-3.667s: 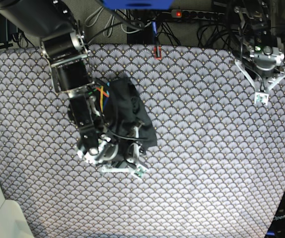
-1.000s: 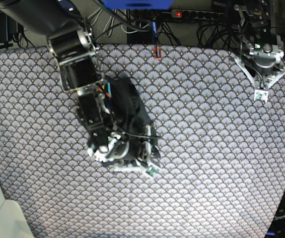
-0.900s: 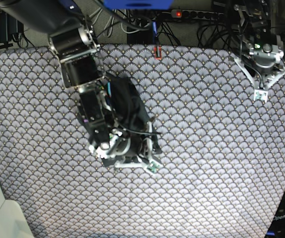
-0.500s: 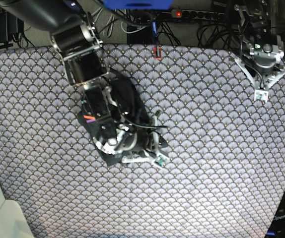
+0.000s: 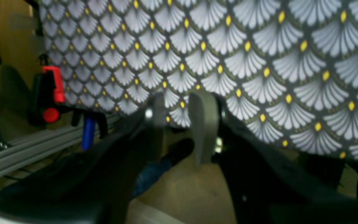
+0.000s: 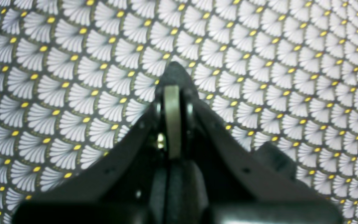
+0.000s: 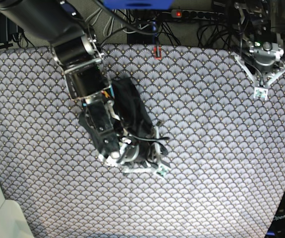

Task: Fold the T-shirt properly
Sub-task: 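Rotate and flip the bundle with the right gripper, then release it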

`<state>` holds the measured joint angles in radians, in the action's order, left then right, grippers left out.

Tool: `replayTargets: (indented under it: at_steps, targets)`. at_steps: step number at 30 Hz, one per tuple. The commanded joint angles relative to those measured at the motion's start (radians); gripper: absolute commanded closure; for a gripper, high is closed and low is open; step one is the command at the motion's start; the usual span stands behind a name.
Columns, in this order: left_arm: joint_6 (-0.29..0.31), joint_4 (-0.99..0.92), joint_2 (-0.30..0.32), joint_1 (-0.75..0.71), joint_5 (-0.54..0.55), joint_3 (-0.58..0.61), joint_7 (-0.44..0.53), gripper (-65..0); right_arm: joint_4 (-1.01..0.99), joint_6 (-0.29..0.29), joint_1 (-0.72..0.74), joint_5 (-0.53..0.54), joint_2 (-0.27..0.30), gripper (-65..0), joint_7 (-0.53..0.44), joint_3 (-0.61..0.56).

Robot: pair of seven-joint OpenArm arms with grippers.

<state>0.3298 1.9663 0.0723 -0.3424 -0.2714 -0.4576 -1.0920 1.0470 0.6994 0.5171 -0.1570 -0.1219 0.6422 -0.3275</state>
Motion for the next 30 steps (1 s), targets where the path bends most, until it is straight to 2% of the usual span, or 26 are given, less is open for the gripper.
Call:
replayTargets:
  at_steps: [1, 7, 11, 25, 28, 30]
  targets:
    - [-0.004, 0.021, 0.010, 0.001, -0.006, -0.003, 0.008, -17.3, 0.014, -0.001, 0.035, 0.014, -0.012, 0.0, -0.023, 0.003]
    - [-0.004, 0.020, 0.011, 0.001, -0.006, -0.003, 0.008, -17.3, 0.016, -0.001, 0.036, 0.014, -0.012, 0.0, -0.025, 0.006]
    - [-0.004, 0.020, 0.011, 0.003, -0.006, -0.003, 0.008, -17.3, 0.013, -0.001, 0.044, 0.014, -0.012, 0.0, -0.025, 0.078]
    - [-0.004, 0.020, 0.011, 0.004, -0.006, -0.003, 0.008, -17.5, -0.003, -0.001, 0.022, 0.015, -0.026, -0.1, -0.025, 0.067]
    - [-0.004, 0.020, 0.011, 0.003, -0.006, -0.003, 0.008, -17.5, -0.003, -0.001, 0.022, 0.014, -0.026, -6.9, -0.023, 0.067]
    - [-0.004, 0.020, 0.011, 0.001, -0.006, -0.003, 0.008, -17.5, -0.003, -0.001, 0.022, 0.014, -0.026, -14.9, -0.020, 0.066]
